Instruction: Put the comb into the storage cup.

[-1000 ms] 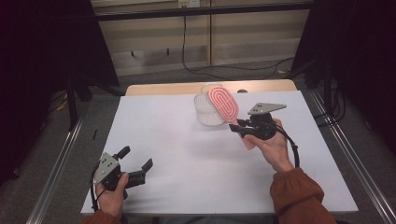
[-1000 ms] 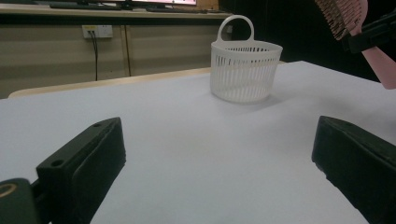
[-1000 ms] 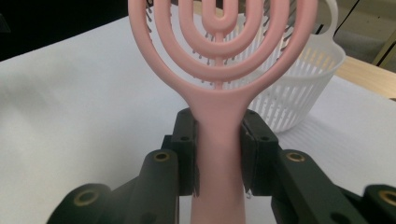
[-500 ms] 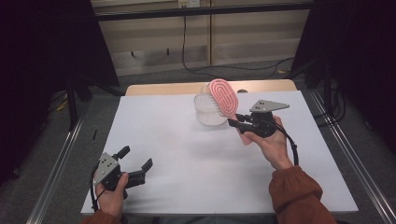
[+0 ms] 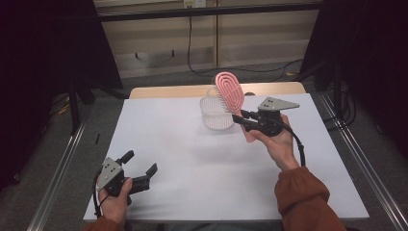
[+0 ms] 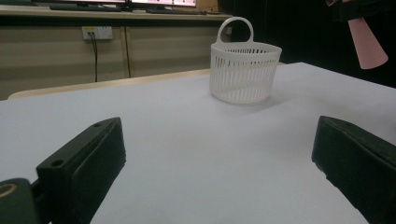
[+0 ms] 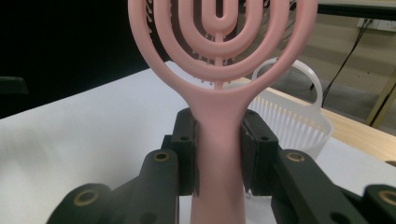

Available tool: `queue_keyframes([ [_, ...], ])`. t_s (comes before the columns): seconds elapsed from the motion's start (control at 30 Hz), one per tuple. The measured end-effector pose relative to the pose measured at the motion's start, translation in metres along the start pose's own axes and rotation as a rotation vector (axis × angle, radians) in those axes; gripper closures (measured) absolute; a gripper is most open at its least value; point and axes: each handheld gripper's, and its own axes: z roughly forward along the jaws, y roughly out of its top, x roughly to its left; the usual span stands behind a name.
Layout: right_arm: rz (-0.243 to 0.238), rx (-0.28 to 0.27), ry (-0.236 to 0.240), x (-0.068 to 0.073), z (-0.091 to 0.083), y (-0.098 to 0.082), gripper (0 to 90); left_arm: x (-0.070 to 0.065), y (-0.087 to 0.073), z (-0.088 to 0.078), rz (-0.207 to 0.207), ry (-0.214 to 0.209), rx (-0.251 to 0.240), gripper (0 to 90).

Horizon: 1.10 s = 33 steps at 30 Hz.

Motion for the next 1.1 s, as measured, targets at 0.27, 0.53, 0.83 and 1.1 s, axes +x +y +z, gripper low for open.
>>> queue_keyframes([
  [0.27, -0.014, -0.035, 0.002, -0.003, 0.005, 0.006, 70.3, 0.000, 0.000, 0.000, -0.002, -0.001, -0.002, 2.7],
  [0.53, -0.003, -0.065, 0.013, -0.009, 0.015, 0.013, 70.3, 0.000, 0.000, 0.000, 0.000, -0.004, 0.000, 2.7],
  [0.83, -0.008, -0.089, 0.020, -0.014, 0.021, 0.022, 70.3, 0.000, 0.000, 0.000, 0.001, -0.004, 0.001, 2.7],
  [1.1, -0.011, -0.098, 0.017, -0.019, 0.026, 0.031, 70.3, 0.000, 0.000, 0.001, -0.008, -0.004, -0.002, 2.7],
])
